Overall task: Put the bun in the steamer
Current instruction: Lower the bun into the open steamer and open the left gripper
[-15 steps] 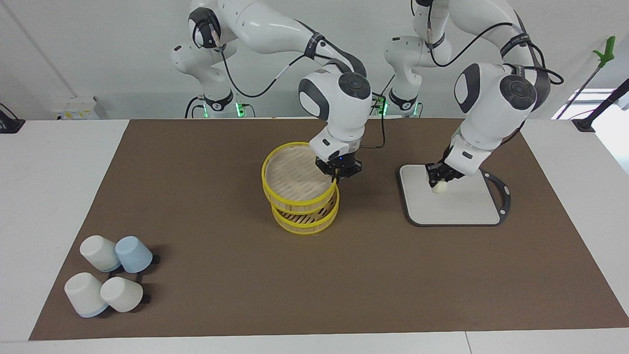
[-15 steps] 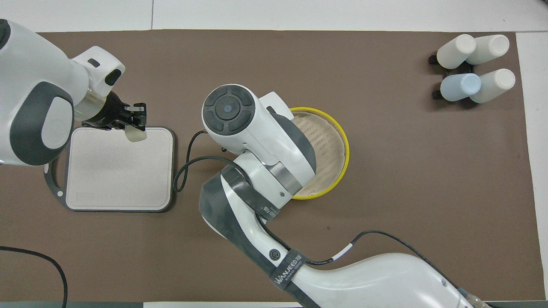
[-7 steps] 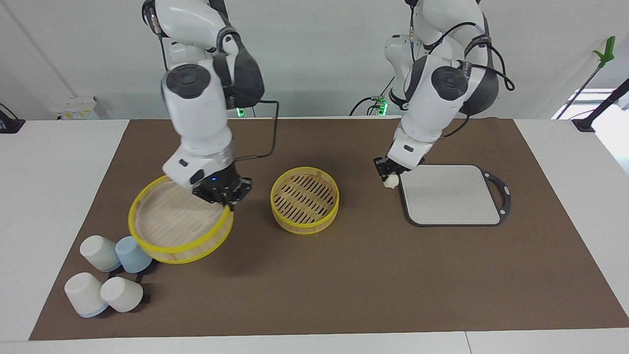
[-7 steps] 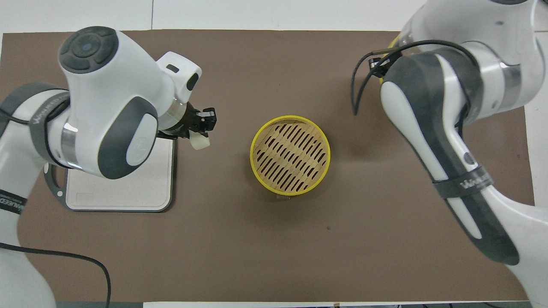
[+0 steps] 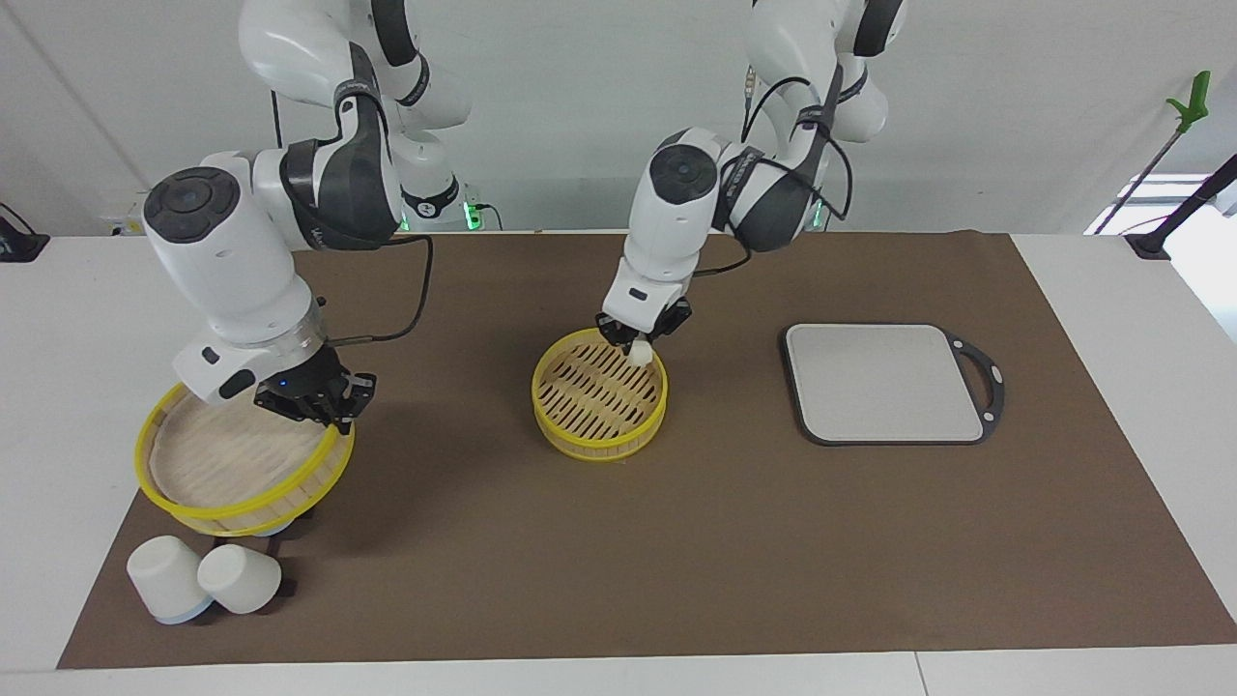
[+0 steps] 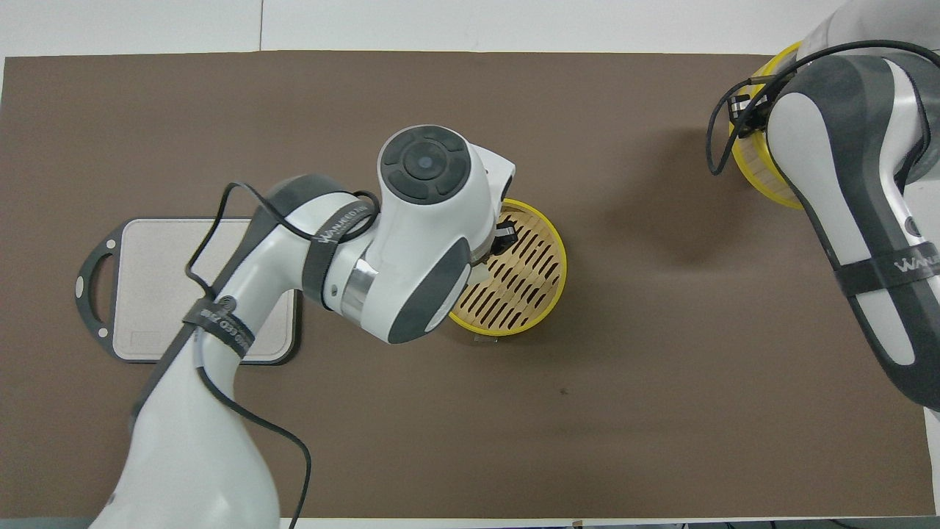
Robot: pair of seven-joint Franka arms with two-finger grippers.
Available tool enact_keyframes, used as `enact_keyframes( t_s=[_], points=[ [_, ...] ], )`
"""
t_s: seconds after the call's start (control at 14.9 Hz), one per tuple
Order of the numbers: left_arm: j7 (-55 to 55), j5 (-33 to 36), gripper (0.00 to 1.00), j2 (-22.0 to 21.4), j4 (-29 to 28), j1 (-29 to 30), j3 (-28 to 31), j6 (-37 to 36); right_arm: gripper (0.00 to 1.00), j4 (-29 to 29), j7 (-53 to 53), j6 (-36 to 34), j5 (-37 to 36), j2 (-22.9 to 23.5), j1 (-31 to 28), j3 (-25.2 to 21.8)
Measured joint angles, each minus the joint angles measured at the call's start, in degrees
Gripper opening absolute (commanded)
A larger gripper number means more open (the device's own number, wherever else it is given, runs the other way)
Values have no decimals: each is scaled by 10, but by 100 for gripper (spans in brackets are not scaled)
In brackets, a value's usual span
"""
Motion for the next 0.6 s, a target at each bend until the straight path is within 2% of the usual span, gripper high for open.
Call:
enact_keyframes(
  t_s=[0.34,0.6],
  points=[
    [-6,3,33,51,7,-10,1,46,0,-2,0,0,3,0,0,3],
    [-6,6,35,64,5,-11,5,55,0,-7,0,0,3,-1,0,3]
  ],
)
